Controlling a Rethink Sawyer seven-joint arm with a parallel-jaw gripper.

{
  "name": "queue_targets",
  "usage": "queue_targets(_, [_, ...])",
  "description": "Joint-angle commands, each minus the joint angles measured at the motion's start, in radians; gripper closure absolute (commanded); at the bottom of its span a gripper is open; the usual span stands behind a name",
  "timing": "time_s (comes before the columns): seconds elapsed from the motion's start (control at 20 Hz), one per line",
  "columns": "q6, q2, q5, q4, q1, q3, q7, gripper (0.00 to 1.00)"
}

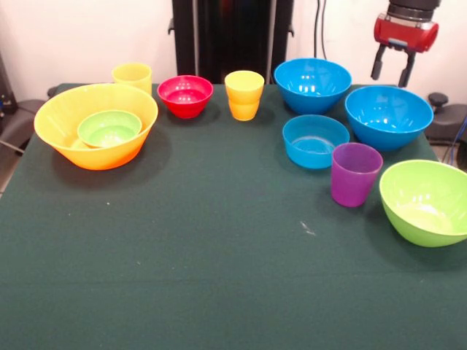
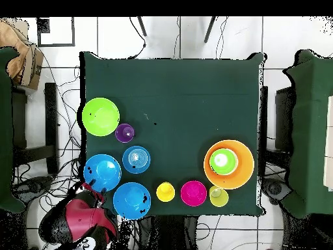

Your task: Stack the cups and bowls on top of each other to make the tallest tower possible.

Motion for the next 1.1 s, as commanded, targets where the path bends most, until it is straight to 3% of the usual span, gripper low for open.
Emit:
queue_targets(0.05, [-0.062, 0.034, 0.033, 0.064, 0.002, 0.063, 0.2, 0.0])
queue_targets(0.35, [-0.073, 0.021, 0.015, 0.089, -0.034, 0.081, 0.195, 0.0])
queue_targets(0.55, [-0.099, 0.042, 0.022, 0.094, -0.024, 0.084, 0.206, 0.0])
queue_targets(1.1, [-0.239, 0.143, 0.002, 0.107, -0.068, 0.141, 0.235, 0.0])
